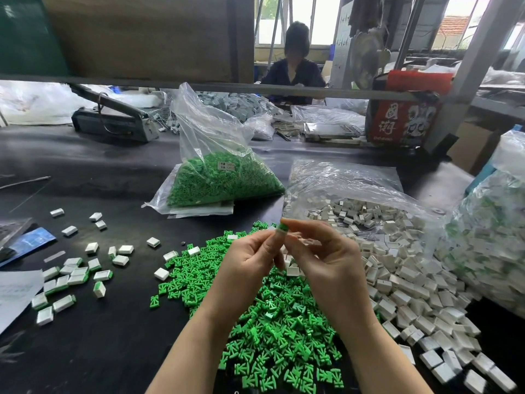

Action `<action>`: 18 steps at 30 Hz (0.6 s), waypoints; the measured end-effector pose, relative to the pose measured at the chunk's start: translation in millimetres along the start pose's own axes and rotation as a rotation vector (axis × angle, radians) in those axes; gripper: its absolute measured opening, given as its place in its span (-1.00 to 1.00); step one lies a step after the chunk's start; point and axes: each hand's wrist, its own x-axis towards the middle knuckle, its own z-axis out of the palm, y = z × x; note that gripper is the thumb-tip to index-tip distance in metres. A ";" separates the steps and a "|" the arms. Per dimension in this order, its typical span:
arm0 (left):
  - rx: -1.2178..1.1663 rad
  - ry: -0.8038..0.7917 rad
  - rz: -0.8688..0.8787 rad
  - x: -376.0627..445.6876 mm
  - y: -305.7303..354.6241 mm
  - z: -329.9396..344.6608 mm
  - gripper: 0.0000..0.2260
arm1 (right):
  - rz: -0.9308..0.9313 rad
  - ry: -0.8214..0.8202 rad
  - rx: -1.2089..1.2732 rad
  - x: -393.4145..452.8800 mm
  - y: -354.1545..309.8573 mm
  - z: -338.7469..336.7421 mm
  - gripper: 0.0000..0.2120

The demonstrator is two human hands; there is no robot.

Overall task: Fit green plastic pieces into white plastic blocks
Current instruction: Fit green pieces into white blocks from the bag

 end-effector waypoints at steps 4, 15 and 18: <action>-0.028 0.102 -0.016 0.8 1.0 2.2 -0.80 | 0.060 0.007 0.119 0.7 1.7 -0.6 -0.79; -0.189 0.270 -0.036 0.8 1.4 6.3 -0.95 | 0.031 -0.021 0.087 1.2 1.1 -4.5 -0.81; -0.220 0.298 -0.058 1.1 1.8 7.1 -0.93 | 0.017 -0.036 0.083 0.9 1.0 -2.8 -0.82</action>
